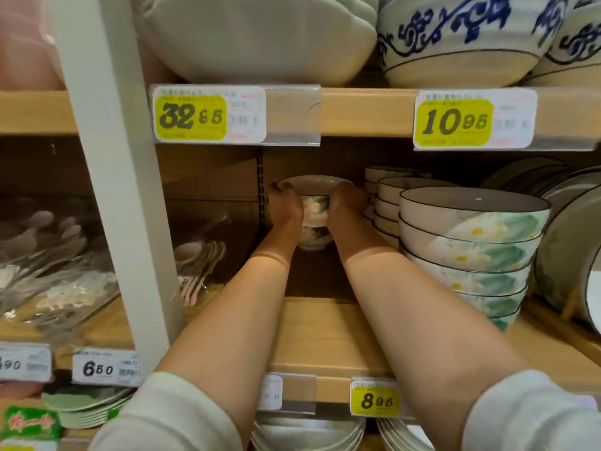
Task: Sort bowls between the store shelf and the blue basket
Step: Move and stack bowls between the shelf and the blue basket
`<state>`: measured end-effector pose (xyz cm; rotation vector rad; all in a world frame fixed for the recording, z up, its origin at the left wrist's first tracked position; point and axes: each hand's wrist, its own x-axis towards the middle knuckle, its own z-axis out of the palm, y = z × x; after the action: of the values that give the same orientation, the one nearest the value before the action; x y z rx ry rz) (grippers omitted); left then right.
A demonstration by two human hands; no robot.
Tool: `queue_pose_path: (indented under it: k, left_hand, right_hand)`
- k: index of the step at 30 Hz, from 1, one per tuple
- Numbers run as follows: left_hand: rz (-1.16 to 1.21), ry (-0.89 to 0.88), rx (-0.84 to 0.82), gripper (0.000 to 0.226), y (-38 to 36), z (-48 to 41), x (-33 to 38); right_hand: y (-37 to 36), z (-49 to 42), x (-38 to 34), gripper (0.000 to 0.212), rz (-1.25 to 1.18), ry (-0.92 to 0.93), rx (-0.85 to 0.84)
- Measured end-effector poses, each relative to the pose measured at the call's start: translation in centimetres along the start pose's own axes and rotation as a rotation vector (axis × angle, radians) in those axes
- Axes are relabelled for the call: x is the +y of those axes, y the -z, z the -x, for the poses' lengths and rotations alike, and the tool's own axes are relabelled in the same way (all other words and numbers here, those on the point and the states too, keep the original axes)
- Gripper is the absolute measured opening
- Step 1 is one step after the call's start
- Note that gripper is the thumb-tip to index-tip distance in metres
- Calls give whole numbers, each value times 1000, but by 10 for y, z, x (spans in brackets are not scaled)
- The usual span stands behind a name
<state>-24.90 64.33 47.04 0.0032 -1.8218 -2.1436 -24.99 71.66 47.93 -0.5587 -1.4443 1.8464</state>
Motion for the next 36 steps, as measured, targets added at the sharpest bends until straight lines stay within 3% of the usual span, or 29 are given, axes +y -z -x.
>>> queue_pose_path:
  k: [6, 14, 23, 36]
  left_hand:
    - [-40, -35, -93, 39, -10, -25, -17]
    - [-111, -85, -41, 44, -21, -44, -44]
    - [-48, -57, -36, 50, -23, -54, -67]
    - [-111, -11, 1, 39, -28, -58, -72]
  right_hand:
    - [-15, -23, 10, 42, -45, 9, 82]
    - [-29, -40, 37, 42, 25, 48, 207]
    - [-36, -55, 62, 41, 109, -11, 186]
    - [-32, -58, 66, 42, 126, -52, 169]
